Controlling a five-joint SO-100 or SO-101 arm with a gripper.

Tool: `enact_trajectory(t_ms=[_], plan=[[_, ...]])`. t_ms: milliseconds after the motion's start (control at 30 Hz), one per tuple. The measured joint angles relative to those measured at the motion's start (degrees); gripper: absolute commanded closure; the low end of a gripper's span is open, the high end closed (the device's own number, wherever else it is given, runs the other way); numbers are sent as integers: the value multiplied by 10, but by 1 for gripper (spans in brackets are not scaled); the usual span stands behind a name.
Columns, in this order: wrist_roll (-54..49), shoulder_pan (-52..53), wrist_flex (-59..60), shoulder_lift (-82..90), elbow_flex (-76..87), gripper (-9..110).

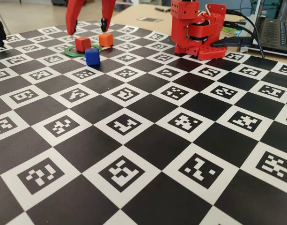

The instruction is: Grab the red cube then put it in the green circle then put the blue cube on top and finally the orange cube on top

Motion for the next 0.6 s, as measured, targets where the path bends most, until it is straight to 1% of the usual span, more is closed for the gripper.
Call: enact_trajectory(t_ms=[433,600], plan=[[-17,7,-118,-61,57,56],[-21,13,-139,-79,58,56]])
